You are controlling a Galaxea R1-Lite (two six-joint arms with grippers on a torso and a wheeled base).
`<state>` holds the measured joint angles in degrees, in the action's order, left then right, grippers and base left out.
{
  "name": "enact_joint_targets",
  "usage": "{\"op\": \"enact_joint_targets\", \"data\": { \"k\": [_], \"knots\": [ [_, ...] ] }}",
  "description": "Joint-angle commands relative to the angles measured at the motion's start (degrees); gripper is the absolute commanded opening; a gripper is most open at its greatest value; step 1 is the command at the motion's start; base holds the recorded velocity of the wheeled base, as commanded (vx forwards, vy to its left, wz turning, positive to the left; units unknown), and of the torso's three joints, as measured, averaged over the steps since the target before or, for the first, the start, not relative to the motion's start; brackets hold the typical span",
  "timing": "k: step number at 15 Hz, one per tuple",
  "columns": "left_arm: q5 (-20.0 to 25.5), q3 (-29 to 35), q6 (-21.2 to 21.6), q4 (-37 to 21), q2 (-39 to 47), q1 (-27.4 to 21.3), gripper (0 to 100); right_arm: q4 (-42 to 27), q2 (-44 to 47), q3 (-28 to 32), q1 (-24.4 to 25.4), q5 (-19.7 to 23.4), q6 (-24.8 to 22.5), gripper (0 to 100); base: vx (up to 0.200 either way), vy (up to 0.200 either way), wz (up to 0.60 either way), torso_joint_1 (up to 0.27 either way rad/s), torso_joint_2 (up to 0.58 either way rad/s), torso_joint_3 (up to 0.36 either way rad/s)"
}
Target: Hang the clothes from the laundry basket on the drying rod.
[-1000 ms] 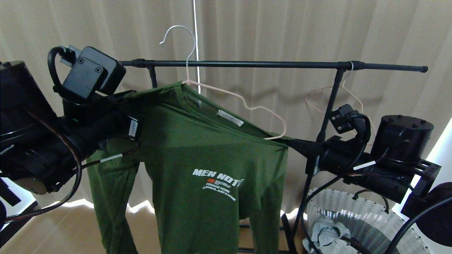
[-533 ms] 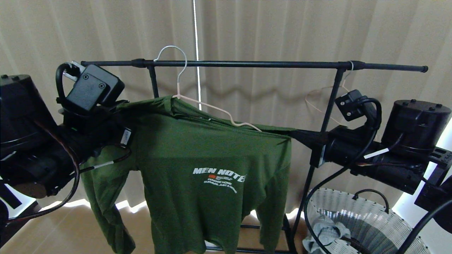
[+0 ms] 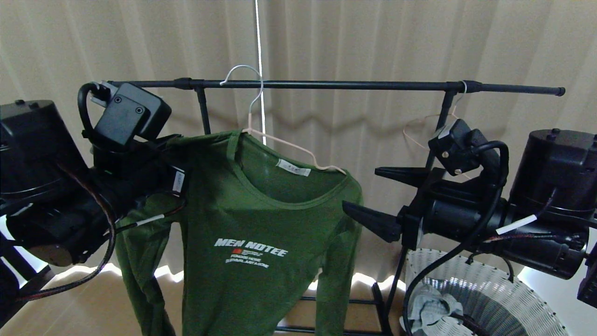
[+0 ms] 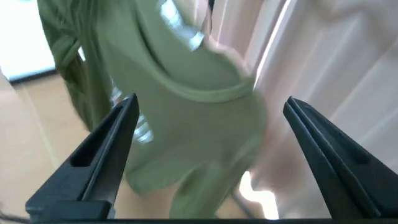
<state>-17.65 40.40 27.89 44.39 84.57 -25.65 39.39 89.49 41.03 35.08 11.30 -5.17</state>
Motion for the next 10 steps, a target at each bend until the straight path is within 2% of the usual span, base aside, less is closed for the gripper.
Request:
{"op": "enact_joint_targets", "data": {
  "k": [1, 4, 7, 10],
  "knots": [
    [0.07, 0.03, -2.14, 0.0, 0.34, -2.04, 0, 0.08, 1.56, 2.12, 0.25, -0.14, -1.86, 100, 0.0, 0.0, 0.0, 0.0, 0.0, 0.0],
    [0.07, 0.03, -3.19, 0.0, 0.16, -3.62, 0, -0.19, 4.73, 8.19, 0.25, -0.58, -6.26, 100, 0.0, 0.0, 0.0, 0.0, 0.0, 0.0],
    [0.25, -0.06, -3.02, 0.0, -0.02, -4.41, 0, -5.81, 7.28, 16.18, 0.16, -2.78, -9.16, 100, 0.0, 0.0, 0.0, 0.0, 0.0, 0.0],
    [0.51, -0.15, -2.76, 0.09, -0.19, -5.64, 0, -8.36, 9.47, 19.96, -0.02, -2.95, -11.71, 100, 0.0, 0.0, 0.0, 0.0, 0.0, 0.0]
  ]
}}
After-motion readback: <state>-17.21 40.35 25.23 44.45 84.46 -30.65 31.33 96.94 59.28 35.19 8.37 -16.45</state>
